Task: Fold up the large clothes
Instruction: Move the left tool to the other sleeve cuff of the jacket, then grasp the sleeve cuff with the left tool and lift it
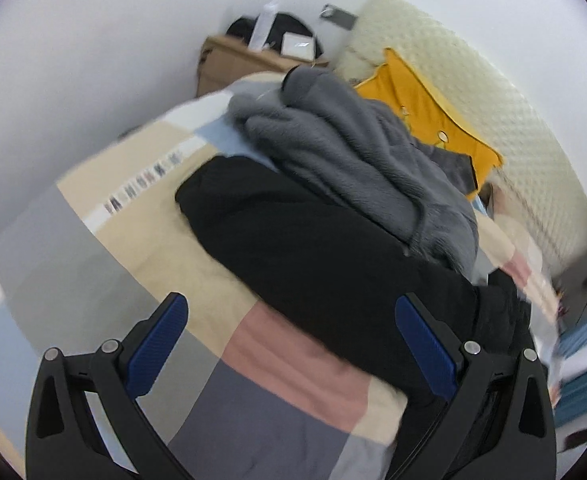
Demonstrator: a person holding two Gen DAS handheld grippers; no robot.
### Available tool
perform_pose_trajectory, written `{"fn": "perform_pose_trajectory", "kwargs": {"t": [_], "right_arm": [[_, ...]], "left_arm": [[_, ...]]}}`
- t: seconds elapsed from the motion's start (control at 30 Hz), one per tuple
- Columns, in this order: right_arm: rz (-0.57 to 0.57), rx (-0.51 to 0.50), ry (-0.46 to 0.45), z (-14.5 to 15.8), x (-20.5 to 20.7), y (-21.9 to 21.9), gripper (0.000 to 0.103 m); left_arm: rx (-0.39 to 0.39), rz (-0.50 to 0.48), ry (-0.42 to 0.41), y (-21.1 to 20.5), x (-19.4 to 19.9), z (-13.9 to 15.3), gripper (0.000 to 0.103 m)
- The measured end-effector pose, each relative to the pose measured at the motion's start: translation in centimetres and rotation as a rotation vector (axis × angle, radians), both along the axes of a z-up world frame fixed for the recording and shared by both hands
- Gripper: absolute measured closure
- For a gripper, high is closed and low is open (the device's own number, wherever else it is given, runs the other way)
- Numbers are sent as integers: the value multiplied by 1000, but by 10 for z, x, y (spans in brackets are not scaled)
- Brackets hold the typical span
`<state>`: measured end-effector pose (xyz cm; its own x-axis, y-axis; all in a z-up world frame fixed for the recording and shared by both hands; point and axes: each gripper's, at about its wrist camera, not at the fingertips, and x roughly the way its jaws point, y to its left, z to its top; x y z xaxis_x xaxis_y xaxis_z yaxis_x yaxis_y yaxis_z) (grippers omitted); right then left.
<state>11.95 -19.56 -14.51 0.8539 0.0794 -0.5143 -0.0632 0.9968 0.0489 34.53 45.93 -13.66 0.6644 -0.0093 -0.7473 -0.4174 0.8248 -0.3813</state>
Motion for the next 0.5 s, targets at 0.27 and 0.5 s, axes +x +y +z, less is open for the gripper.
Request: {"fn": "perform_pose_trajectory", "kwargs": {"t": [0.27, 0.5], "right_arm": [[-48, 21, 84, -13, 28, 7, 4], [-181, 19, 93, -15, 51, -3, 4]], "left_arm": [[-152, 49, 37, 44, 50, -91, 1], [-197, 92, 37, 77, 92, -136, 1]]}}
